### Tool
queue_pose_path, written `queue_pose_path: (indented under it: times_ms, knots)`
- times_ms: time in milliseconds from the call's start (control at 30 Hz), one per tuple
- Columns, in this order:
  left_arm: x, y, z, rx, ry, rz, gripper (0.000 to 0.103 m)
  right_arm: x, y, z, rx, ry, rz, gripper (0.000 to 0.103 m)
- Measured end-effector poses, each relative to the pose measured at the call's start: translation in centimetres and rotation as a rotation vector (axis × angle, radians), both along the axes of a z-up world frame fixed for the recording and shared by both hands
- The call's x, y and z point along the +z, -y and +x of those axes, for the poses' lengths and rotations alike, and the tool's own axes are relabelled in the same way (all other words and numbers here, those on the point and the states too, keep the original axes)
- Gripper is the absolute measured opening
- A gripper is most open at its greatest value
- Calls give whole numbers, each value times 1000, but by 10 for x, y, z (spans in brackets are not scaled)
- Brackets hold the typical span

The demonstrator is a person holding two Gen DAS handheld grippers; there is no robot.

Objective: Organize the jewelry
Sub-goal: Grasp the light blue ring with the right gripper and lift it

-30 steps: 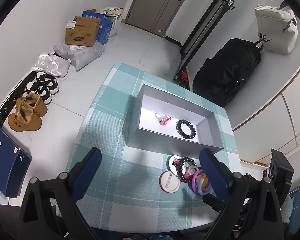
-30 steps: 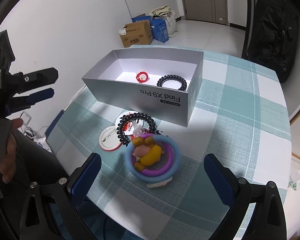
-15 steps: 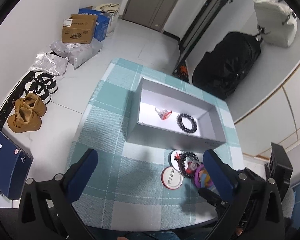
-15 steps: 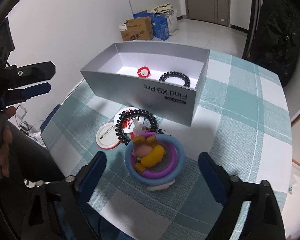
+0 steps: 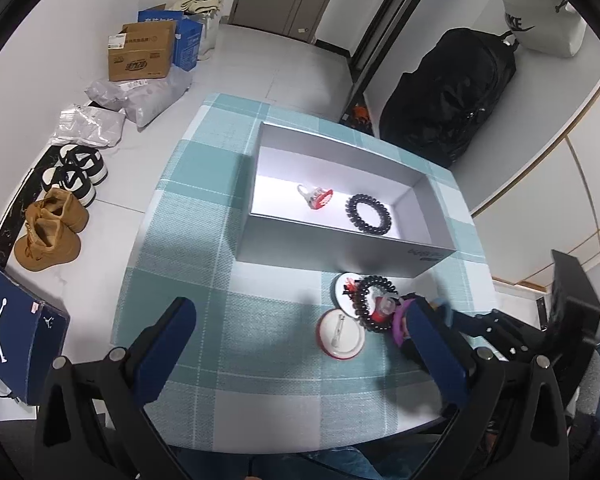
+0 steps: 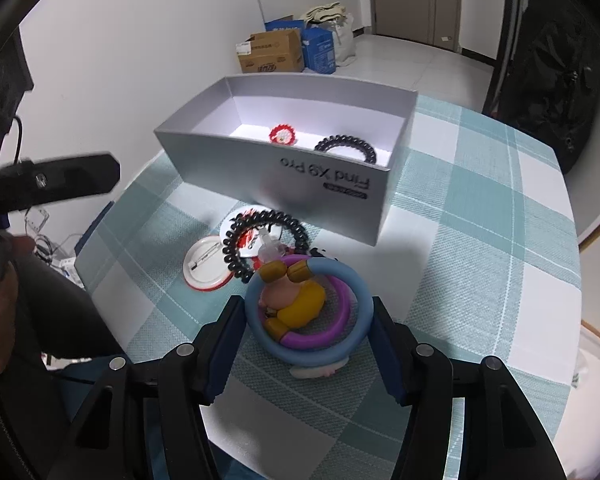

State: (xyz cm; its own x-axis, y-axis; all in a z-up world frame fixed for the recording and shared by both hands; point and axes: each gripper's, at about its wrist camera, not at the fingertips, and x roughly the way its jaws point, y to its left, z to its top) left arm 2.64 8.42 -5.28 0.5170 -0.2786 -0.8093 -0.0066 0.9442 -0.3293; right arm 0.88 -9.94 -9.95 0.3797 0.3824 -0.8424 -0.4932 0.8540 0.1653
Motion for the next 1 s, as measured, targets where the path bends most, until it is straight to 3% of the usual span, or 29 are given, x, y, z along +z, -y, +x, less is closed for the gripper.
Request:
queue_pose_path:
  times_ms: [200,333,600,800,1000]
  knots:
    - [-15,0,2,-4,-80,26,102,11,11,5,-45,5,64,60]
    - [-15,3,0,-25,-81,44,102,22,21,10,-76,12,119,60]
    - [-28,29,0,-134,-128,168,102,36,39,16,-149,45,167,60]
    - [-27,48,4,-208,-94,304,101,38,49,21,-181,46,183,60]
    - [-40,63,4,-284,-137,359,84,41,56,21,-204,48,198,60]
